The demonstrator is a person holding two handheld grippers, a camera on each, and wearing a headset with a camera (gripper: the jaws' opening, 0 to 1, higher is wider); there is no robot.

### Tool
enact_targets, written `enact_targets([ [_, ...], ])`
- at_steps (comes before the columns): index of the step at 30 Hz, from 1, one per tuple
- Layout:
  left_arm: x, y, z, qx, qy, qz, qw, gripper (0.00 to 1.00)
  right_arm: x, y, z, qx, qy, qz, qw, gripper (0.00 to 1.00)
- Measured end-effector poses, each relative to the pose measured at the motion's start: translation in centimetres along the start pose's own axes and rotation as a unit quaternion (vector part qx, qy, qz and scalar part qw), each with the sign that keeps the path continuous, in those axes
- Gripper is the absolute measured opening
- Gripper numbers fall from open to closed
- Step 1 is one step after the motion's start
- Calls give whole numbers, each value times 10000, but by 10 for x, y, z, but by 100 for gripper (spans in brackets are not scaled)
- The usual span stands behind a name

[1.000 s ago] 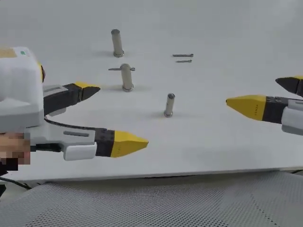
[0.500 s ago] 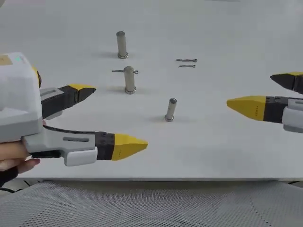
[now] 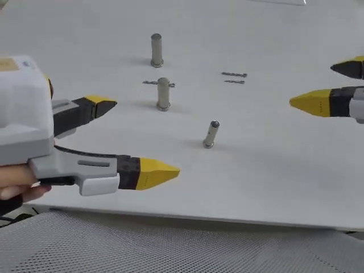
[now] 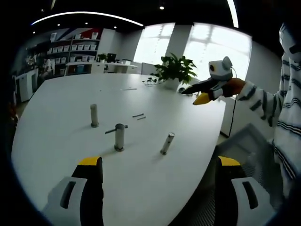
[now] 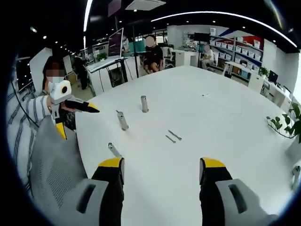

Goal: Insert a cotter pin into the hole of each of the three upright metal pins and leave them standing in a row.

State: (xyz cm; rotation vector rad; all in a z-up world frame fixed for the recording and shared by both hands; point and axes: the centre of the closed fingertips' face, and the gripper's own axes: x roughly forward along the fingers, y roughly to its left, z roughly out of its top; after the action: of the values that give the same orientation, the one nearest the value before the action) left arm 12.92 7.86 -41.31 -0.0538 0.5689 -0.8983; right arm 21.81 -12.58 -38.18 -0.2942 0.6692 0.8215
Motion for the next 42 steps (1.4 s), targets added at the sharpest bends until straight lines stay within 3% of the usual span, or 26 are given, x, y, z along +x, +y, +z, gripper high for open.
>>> enact_targets([
  [3,1,-2,0,-32,1,-7,10000,99,8,-4,4,-288,120,139,9994,54],
  [5,2,-1,0,-65,44,7,10000,99,15,-13,9,-687,208,39,9974,49],
  [9,2,-3,0,-24,89,23,10000,99,31,-13,9,-925,539,321,9937,48],
  [11,2,-3,1,-34,57,33,10000,99,38,-15,7,-1308,810,387,9873,45],
  [13,3,-3,1,-54,46,33,10000,99,47,-14,7,-1654,899,493,9809,45],
  [15,3,-4,1,-73,56,36,10000,99,56,-11,4,-1786,1068,660,9759,42],
  [17,4,-3,1,-86,56,48,9999,99,61,-11,3,-1850,1102,730,9738,39],
  [21,4,-4,2,-119,23,45,9999,99,73,-8,1,-2111,1285,890,9649,34],
  [25,4,-4,1,-220,4,44,9997,97,85,-7,-2,-2064,1388,1099,9623,29],
  [29,3,-5,0,-228,57,45,9997,96,93,-10,-6,-2509,1670,1162,9464,27],
  [33,3,-6,2,-295,-7,67,9995,96,103,-8,-7,-2372,1733,1315,9468,26],
  [38,3,-7,0,-308,44,59,9995,96,116,-11,-10,-2473,1866,1350,9412,23],
  [42,2,-8,0,-331,21,51,9994,96,124,-11,-11,-2402,1914,1396,9414,20],
])
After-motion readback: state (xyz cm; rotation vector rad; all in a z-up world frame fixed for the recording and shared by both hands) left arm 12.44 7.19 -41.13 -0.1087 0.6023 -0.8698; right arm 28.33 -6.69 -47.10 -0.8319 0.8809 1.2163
